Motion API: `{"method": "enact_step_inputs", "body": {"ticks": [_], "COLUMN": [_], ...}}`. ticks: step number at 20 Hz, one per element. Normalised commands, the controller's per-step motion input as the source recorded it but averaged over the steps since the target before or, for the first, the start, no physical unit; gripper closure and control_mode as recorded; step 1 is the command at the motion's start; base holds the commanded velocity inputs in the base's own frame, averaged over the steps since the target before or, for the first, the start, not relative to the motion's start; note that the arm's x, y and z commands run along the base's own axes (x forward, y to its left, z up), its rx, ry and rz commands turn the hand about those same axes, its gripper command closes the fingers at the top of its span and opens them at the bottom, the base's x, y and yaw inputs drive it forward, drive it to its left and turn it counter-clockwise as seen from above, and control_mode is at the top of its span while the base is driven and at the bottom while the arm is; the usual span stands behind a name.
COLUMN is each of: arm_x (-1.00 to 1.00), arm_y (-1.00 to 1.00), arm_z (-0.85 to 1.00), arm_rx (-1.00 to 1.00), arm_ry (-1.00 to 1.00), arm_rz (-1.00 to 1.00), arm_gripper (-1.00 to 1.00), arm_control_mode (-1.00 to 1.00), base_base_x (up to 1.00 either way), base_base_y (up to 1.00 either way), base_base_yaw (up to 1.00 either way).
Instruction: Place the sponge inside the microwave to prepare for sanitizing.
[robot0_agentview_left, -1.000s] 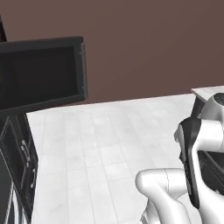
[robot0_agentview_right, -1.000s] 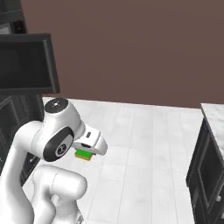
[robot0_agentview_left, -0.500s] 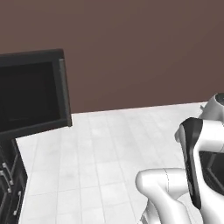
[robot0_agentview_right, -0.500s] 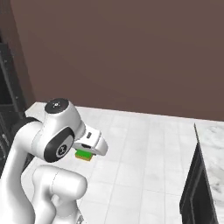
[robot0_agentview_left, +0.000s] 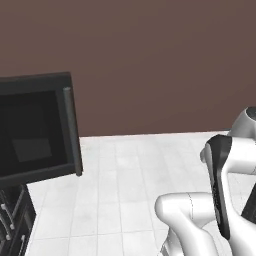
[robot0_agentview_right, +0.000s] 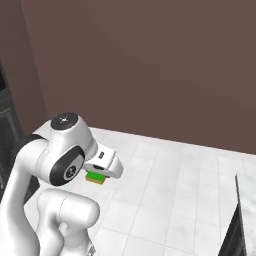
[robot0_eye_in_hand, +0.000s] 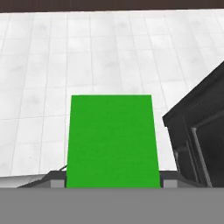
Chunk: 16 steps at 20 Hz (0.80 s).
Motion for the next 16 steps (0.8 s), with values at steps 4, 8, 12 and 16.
{"method": "enact_step_inputs", "body": {"ticks": [4,8,12,16], "arm_x": [0.0,0.0,0.0,0.0], "arm_y": [0.0,0.0,0.0,0.0], "arm_z": [0.0,0.0,0.0,0.0], "arm_rx": [0.0,0.0,0.0,0.0], "arm_ry": [0.0,0.0,0.0,0.0], "arm_rz": [0.0,0.0,0.0,0.0], "arm_gripper": [1.0,1.0,1.0,1.0], "arm_control_mode": [1.0,1.0,1.0,1.0], "base_base_x": [0.66,0.59,0.63,0.67], "base_base_y": [-0.43,-0.45,-0.54,-0.42], "base_base_yaw": [0.23,0.19,0.2,0.21]}}
